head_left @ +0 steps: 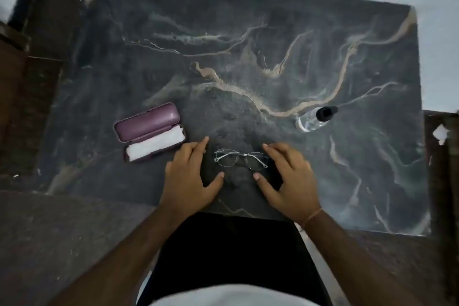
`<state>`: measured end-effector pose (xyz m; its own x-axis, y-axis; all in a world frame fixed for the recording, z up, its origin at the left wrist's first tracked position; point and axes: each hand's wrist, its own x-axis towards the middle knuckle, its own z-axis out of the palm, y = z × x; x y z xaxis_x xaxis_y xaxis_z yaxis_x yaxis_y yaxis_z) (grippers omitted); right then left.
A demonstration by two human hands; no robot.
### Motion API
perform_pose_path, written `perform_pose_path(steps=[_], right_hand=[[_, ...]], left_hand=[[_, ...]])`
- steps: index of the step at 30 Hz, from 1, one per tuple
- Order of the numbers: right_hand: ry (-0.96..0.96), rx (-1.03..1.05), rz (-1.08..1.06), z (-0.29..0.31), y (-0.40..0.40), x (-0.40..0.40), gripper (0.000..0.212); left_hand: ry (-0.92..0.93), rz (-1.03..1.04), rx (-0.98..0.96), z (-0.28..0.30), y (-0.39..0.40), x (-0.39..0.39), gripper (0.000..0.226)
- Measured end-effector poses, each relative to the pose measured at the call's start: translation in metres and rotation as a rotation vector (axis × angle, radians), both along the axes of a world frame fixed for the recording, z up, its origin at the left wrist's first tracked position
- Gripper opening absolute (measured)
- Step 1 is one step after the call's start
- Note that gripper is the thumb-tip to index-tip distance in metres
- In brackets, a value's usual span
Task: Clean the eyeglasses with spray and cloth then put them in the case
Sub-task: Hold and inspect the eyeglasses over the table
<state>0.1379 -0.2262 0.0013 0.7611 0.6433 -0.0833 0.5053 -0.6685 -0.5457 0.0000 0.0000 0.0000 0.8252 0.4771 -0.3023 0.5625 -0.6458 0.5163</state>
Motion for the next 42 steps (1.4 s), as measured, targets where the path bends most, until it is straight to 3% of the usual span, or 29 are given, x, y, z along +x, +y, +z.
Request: perform_pose_path(steps=[6,14,20,27,33,36,42], right_hand=[[-0.002,0.218,-0.033,-0.033,-0.011,0.004,0.071],[-0.167,0.208,0.037,-0.048,-0.013,0.003,0.053],[-0.153,0.272,0.049,-0.054,-0.011,0.006,0.036],[-0.128,0.293,0.015,-0.054,-0.011,0.008,0.032],[-0.071,0.36,0.017,-0.052,-0.015,0.009,0.026],[0.055,0.451,0.027,-0.053,-0.016,0.015,0.025],[0.284,0.712,0.001,-0.054,-0.01,0.034,0.03]], left_hand=[[-0.219,-0.012,0.158,-0.036,-0.004,-0.003,0.074],[-0.339,-0.054,0.28,-0.057,-0.002,-0.006,0.061],[-0.366,-0.085,0.344,-0.065,-0.001,-0.003,0.063],[-0.413,-0.089,0.335,-0.064,-0.003,-0.006,0.05],[-0.451,-0.065,0.283,-0.063,-0.004,-0.006,0.041],[-0.487,-0.047,0.226,-0.064,0.001,-0.003,0.032],[-0.701,-0.069,-0.144,-0.071,0.022,0.025,0.027]])
